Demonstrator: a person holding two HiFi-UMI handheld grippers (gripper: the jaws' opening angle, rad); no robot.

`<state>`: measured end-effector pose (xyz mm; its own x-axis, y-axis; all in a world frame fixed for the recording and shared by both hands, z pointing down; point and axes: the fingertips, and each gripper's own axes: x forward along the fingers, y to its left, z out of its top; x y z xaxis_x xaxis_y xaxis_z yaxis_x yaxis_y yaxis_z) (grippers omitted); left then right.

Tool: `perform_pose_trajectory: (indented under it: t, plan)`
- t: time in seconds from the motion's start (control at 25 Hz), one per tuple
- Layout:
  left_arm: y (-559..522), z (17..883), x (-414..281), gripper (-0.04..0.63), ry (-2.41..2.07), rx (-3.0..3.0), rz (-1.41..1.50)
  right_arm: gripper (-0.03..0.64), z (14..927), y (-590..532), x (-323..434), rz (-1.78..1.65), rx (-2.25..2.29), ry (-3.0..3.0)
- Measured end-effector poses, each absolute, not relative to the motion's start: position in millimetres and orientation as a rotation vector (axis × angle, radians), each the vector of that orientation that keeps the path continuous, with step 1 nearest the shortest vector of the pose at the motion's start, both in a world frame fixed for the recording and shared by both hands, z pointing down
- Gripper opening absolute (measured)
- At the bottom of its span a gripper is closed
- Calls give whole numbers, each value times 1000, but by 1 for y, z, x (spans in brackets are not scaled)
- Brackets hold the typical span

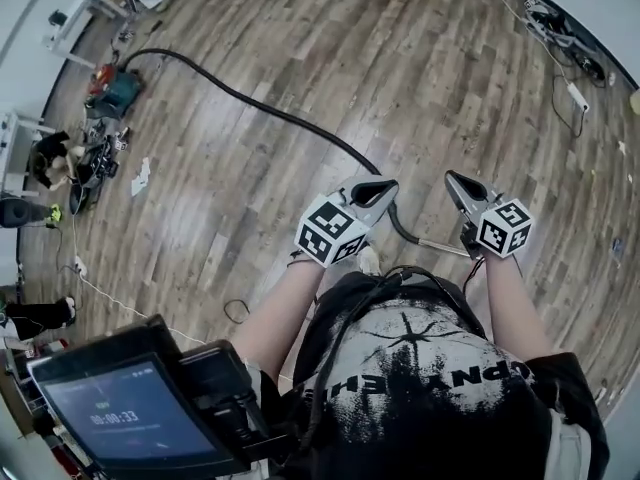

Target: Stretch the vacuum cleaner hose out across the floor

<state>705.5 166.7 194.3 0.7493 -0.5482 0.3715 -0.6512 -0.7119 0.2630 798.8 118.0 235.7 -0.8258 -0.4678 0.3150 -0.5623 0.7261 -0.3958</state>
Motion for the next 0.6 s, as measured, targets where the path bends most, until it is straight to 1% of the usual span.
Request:
perform_pose_trajectory:
  t: [0.08, 0.24, 0.48, 0.6]
  plan:
    - [161, 180, 690, 2, -966, 2584, 340, 6, 211, 111, 782, 672, 776, -2810]
    - [149, 146, 672, 2, -1085, 2617, 260, 6, 163, 110, 762, 467, 621, -2925]
    - [144, 85, 673, 2, -1273, 2633, 197, 6, 107, 123, 761, 269, 335, -2960]
    - [147, 61, 681, 2, -1364, 2596, 140, 6, 95, 129, 768, 195, 172, -2929]
